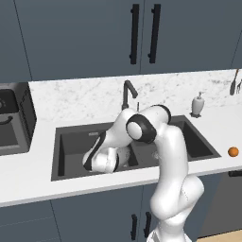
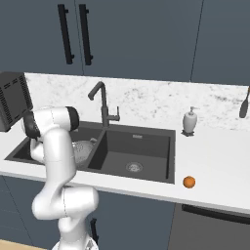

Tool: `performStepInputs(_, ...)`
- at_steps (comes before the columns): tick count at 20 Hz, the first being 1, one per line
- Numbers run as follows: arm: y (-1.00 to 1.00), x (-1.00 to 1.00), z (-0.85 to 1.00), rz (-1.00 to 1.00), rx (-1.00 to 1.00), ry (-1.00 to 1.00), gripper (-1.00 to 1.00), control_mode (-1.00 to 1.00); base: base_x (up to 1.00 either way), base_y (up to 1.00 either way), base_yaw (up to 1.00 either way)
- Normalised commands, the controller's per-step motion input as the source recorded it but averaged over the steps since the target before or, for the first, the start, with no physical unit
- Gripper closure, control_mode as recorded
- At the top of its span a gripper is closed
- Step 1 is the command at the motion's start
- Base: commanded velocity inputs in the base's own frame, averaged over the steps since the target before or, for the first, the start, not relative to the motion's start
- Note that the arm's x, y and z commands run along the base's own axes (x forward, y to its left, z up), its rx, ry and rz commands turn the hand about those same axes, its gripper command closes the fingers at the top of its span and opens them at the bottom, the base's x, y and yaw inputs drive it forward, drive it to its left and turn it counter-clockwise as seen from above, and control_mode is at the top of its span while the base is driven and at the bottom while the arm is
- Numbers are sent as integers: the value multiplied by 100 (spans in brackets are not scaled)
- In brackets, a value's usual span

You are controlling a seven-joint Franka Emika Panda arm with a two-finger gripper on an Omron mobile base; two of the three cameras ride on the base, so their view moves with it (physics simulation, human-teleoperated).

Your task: Put the colander in the sink, put the tangerine in the colander, and turn on the sink faucet and pour water over the colander.

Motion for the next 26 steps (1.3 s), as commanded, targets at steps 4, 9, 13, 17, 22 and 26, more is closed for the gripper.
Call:
performStepInputs(4,88,32,33,-43,-3,0,-100,-100,0,0,0)
performStepInputs(9,25,2,69,-37,0,-9,-100,-100,0,0,0)
performStepInputs(13,-22,-8,86,-35,5,-13,-100,-100,0,0,0)
performStepInputs(17,-28,-12,100,-24,13,-16,-100,-100,0,0,0)
performStepInputs(22,-23,-30,100,-14,11,-4,-100,-100,0,0,0)
performStepInputs(26,-35,-76,88,-10,0,0,-100,-100,0,0,0)
